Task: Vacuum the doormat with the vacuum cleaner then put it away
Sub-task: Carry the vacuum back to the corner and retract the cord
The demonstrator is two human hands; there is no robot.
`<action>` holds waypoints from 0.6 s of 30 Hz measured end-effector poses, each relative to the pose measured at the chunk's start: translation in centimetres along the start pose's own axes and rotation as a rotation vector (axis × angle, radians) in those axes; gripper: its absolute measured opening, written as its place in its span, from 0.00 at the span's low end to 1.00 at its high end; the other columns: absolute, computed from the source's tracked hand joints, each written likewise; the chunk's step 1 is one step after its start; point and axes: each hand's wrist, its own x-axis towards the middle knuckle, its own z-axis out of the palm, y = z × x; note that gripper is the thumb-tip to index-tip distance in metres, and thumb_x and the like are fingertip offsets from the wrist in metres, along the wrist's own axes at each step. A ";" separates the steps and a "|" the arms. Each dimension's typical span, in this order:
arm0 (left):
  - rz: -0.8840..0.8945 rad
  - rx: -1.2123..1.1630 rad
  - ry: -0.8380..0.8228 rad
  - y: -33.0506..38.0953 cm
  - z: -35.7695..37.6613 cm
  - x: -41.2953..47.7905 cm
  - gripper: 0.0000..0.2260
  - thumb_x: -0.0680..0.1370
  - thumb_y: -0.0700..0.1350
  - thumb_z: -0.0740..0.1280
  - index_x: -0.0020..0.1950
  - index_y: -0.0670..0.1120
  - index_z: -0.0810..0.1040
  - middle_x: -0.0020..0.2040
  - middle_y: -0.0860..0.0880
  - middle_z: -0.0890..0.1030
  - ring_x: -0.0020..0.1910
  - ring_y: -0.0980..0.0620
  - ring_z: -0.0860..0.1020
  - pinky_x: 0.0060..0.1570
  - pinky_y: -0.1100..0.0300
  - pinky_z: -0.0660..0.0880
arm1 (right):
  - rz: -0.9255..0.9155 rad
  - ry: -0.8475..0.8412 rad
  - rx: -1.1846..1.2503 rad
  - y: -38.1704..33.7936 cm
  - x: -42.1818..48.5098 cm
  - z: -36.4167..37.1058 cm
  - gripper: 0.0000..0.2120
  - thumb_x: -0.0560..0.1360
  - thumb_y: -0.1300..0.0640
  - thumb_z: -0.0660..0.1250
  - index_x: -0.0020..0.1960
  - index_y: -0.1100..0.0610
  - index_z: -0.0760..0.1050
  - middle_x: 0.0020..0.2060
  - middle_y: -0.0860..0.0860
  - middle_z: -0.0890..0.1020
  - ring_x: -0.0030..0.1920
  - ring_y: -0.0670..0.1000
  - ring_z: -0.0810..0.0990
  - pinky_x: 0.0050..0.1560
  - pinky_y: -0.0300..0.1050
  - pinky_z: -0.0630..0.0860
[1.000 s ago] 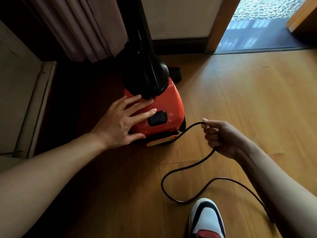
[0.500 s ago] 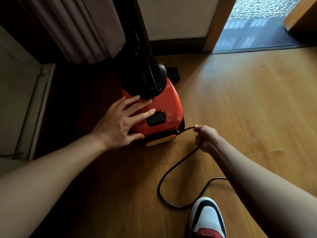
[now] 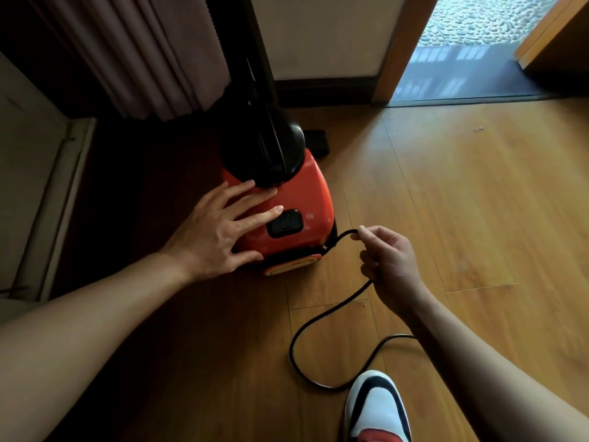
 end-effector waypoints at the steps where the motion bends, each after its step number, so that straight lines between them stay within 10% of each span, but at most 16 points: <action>1: 0.001 0.001 0.001 0.0 0.0 0.0 0.41 0.69 0.62 0.74 0.78 0.54 0.63 0.79 0.50 0.62 0.78 0.43 0.57 0.74 0.39 0.54 | -0.046 -0.016 -0.050 0.0 -0.1 0.3 0.09 0.79 0.56 0.67 0.48 0.63 0.79 0.30 0.50 0.69 0.27 0.47 0.65 0.25 0.38 0.64; 9: -0.014 0.010 -0.007 0.1 0.0 0.1 0.41 0.69 0.63 0.73 0.78 0.55 0.63 0.79 0.50 0.62 0.78 0.44 0.57 0.74 0.41 0.52 | -0.302 -0.006 -0.426 0.1 -0.6 3.7 0.08 0.81 0.59 0.67 0.48 0.63 0.82 0.37 0.49 0.84 0.37 0.46 0.83 0.37 0.37 0.78; 18: -0.024 0.038 -0.013 0.4 -0.6 0.1 0.40 0.68 0.62 0.74 0.78 0.56 0.64 0.79 0.52 0.64 0.77 0.44 0.60 0.74 0.41 0.58 | -0.265 -0.111 -0.624 5.4 -4.2 11.4 0.09 0.84 0.53 0.59 0.47 0.54 0.72 0.35 0.50 0.79 0.31 0.48 0.75 0.34 0.53 0.74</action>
